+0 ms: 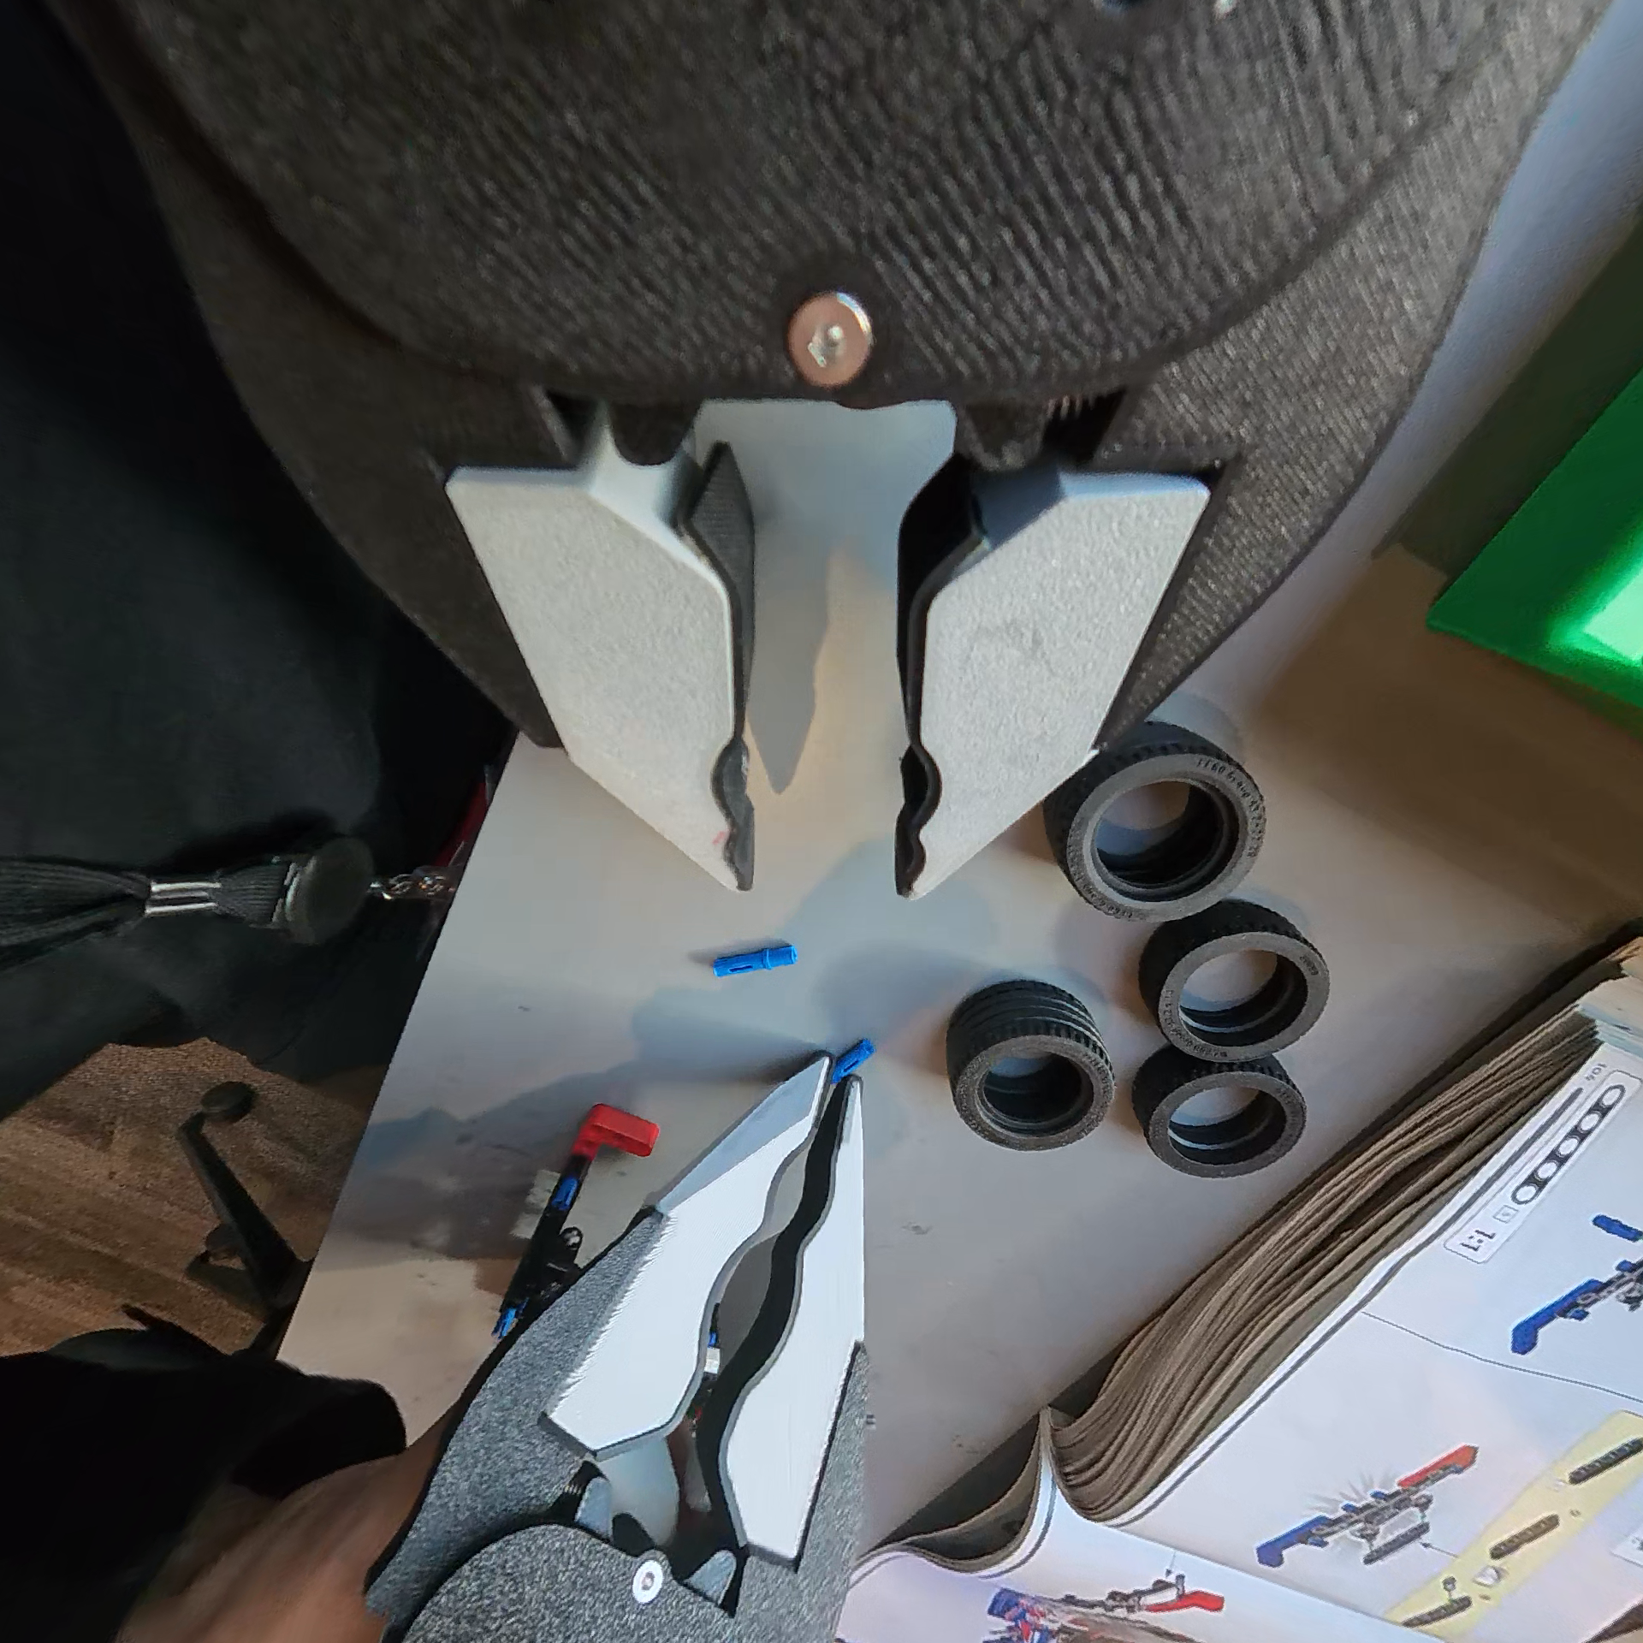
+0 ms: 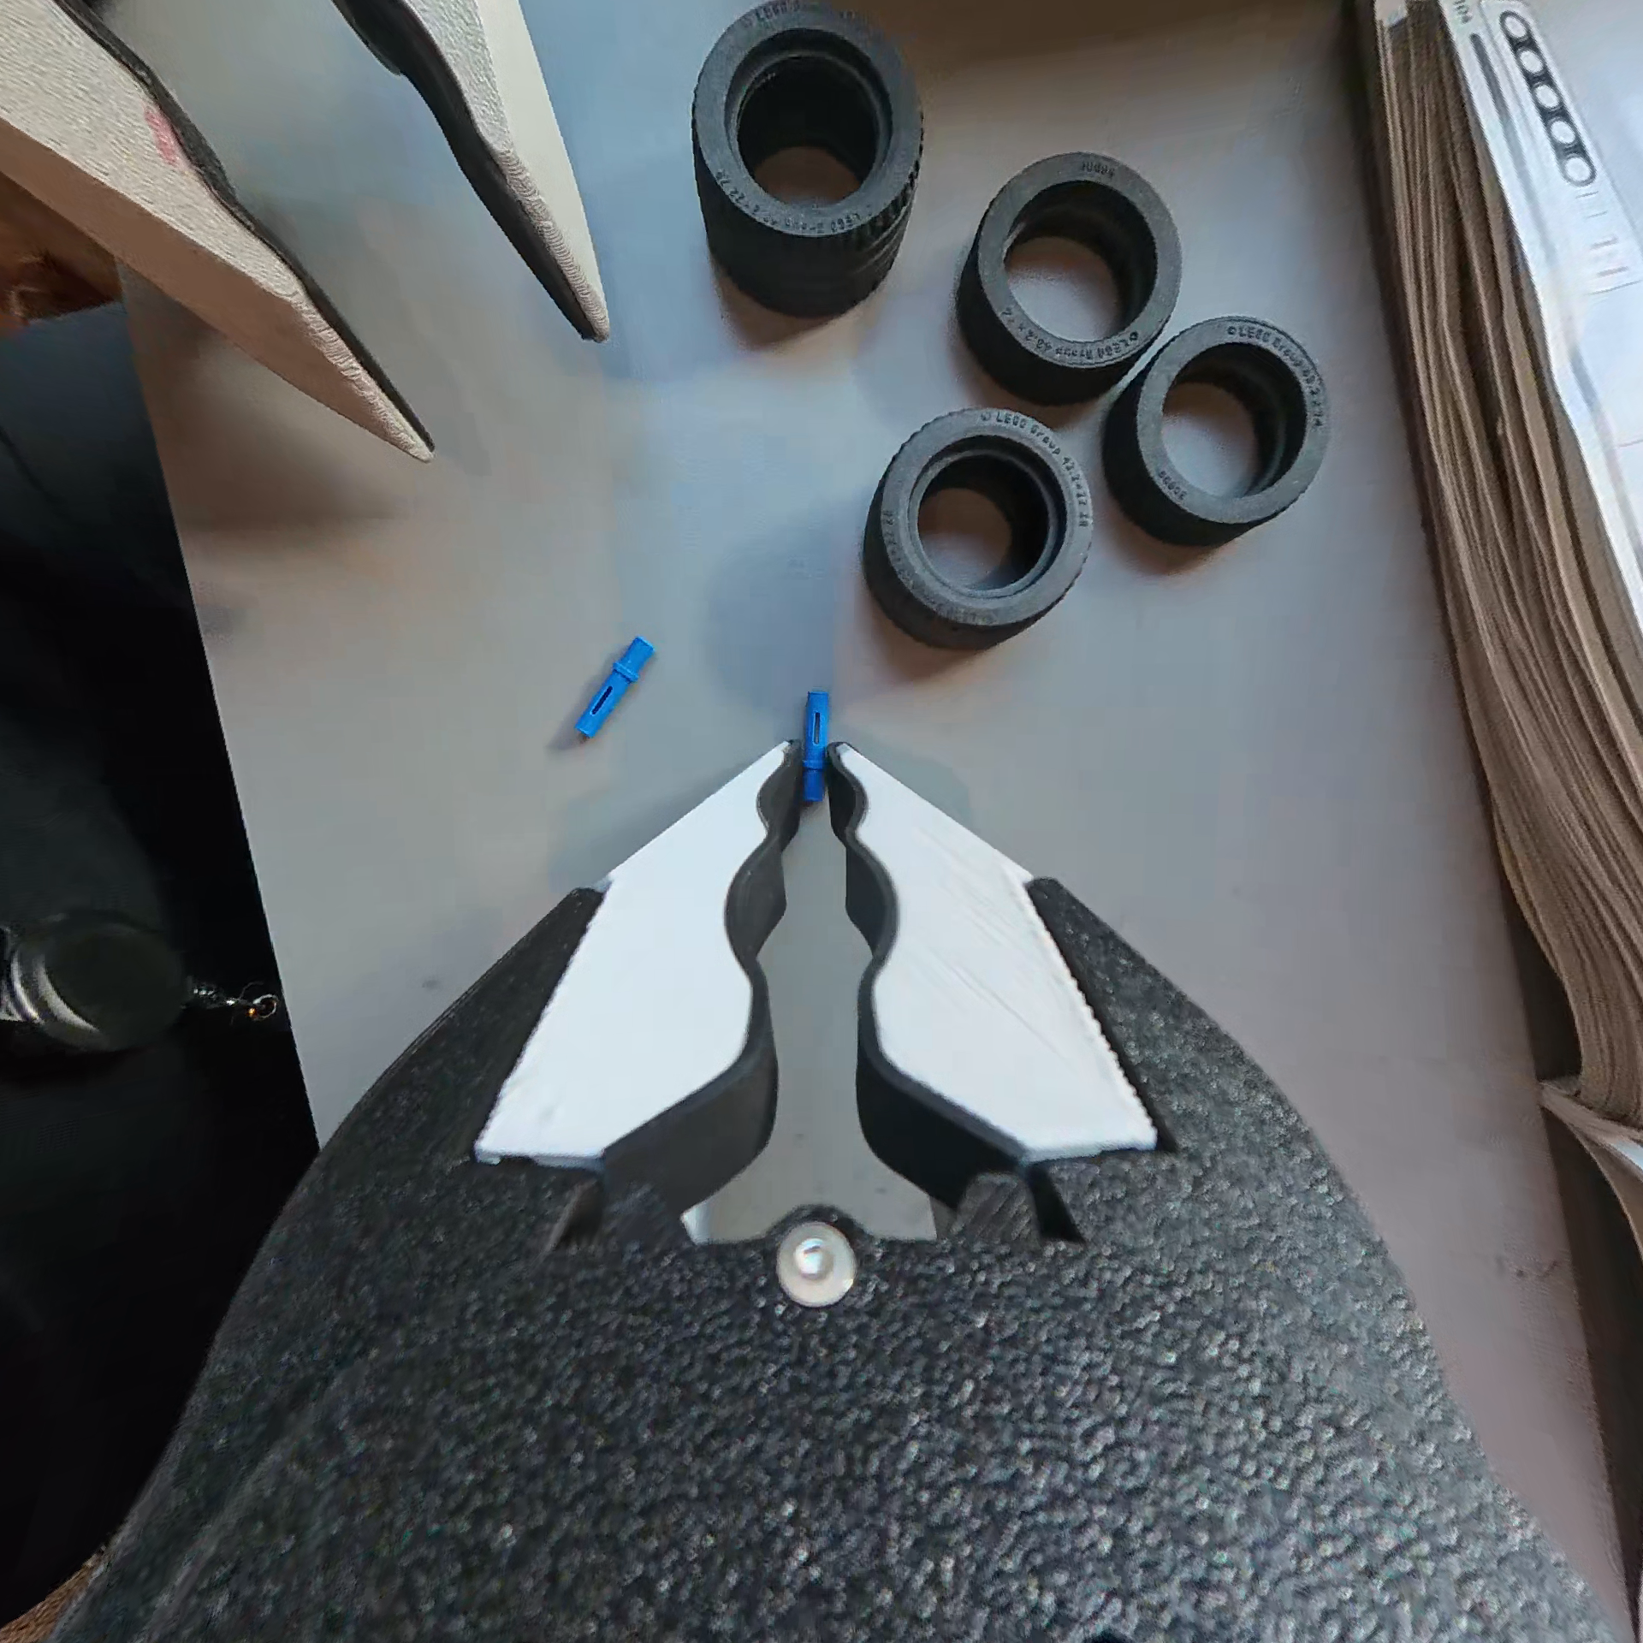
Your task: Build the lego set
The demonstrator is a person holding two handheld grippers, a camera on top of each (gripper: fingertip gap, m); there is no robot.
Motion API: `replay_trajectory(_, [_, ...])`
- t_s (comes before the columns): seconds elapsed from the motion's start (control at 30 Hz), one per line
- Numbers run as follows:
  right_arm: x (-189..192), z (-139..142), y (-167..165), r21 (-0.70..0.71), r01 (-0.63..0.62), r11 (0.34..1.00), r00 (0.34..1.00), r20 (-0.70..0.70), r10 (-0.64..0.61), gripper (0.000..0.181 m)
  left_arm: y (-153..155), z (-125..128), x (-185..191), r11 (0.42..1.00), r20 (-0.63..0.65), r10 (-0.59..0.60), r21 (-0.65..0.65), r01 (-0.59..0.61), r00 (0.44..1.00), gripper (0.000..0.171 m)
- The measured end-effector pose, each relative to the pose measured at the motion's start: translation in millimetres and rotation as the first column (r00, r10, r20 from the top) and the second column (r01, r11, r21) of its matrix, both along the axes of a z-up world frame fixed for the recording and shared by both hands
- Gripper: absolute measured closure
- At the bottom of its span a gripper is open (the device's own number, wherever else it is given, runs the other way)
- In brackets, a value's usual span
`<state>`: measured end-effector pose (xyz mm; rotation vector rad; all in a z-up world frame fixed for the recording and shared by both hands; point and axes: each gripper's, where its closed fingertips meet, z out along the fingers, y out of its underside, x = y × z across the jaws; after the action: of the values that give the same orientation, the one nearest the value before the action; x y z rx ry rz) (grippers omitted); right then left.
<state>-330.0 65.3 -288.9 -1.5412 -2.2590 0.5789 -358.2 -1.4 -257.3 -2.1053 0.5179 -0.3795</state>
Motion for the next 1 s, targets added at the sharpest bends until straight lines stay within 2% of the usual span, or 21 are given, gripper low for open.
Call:
replay_trajectory(0.1, [1.2,5.2,6.1,0.015,0.033,0.999,0.999,-0.033,-0.032,0.176,0.3,-0.8,-0.3,1.000,-0.012,0.004,0.001,-0.004,1.000,0.142])
replay_trajectory(0.3, [3.1,32.2,11.9,-0.135,0.128,0.983,0.980,-0.138,-0.146,0.176,0.5,-1.7,-0.6,1.000,0.023,0.000,-0.025,0.001,1.000,0.142])
replay_trajectory(0.47, [5.6,52.8,26.1,-0.133,0.160,0.978,0.950,-0.248,-0.190,0.177,0.4,2.7,-1.4,1.000,0.084,-0.005,-0.025,0.007,0.996,0.147])
replay_trajectory(0.6, [8.6,61.0,35.3,-0.176,0.203,0.963,0.926,-0.286,-0.247,0.177,1.5,6.2,-4.5,1.000,0.124,0.008,-0.023,-0.006,0.992,0.147])
replay_trajectory(0.77, [9.1,71.7,50.8,-0.147,0.230,0.962,0.901,-0.340,-0.268,0.177,2.5,8.8,-4.3,1.000,0.151,-0.003,-0.016,0.005,0.989,0.148])
replay_trajectory(0.87, [7.5,78.4,56.3,-0.126,0.224,0.966,0.894,-0.368,-0.255,0.177,3.1,13.4,-7.1,1.000,0.181,0.004,0.003,-0.005,0.983,0.157])
replay_trajectory(0.97, [5.0,79.5,61.6,-0.131,0.234,0.963,0.884,-0.384,-0.267,0.177,3.5,24.2,-13.9,0.999,0.256,0.019,0.044,-0.031,0.966,0.171])
replay_trajectory(1.0, [4.3,78.7,62.8,-0.134,0.235,0.963,0.882,-0.387,-0.269,0.177,3.5,26.5,-15.4,0.998,0.282,0.019,0.047,-0.033,0.959,0.171])
